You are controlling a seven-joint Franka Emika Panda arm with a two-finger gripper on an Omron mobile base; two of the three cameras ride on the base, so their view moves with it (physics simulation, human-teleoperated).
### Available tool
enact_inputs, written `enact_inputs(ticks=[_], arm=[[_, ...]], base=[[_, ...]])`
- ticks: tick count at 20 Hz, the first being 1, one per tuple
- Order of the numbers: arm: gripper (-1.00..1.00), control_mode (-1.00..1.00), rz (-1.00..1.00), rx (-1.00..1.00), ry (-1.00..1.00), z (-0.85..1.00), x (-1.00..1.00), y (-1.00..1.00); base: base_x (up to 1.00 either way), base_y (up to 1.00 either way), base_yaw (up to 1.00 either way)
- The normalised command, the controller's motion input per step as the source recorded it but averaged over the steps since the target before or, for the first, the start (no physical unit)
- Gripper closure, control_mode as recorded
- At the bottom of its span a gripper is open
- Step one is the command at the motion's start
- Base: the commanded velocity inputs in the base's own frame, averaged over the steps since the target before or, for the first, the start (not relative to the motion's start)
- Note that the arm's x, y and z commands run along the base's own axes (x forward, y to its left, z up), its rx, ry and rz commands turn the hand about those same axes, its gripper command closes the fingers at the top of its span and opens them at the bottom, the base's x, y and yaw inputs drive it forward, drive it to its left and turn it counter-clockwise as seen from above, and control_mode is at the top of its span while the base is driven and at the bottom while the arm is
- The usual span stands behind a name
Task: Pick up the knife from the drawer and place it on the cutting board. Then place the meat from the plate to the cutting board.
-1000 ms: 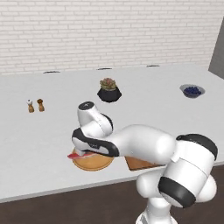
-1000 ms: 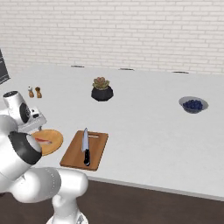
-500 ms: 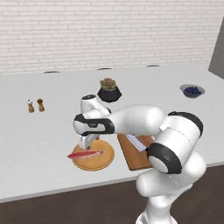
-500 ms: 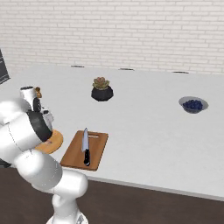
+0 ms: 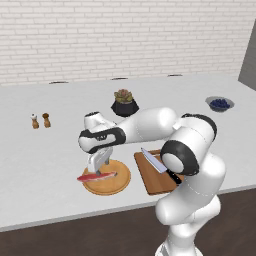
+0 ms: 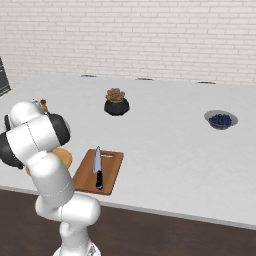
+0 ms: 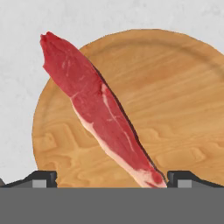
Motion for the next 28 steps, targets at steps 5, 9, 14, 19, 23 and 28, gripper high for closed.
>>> enact_inputs(ticks=[5, 9, 14, 19, 23, 28], arm=[[-1.0, -1.0, 0.09, -0.02, -0.03, -0.5, 0.0, 0.09], [-1.0, -1.0, 0.07, 0.0, 0.0, -0.11, 0.0, 0.0], [-1.0, -1.0, 0.03, 0.0, 0.02, -0.02, 0.01, 0.0], [-1.0, -1.0, 0.01, 0.0, 0.01, -0.1, 0.0, 0.0], [-1.0, -1.0, 0.01, 0.0, 0.02, -0.24, 0.0, 0.0], [-1.0, -1.0, 0.01, 0.0, 0.03, -0.36, 0.0, 0.0]], base=[[0.0, 0.0, 0.0], [0.0, 0.0, 0.0], [0.0, 0.0, 0.0], [0.0, 0.0, 0.0], [0.0, 0.0, 0.0], [0.0, 0.0, 0.0]])
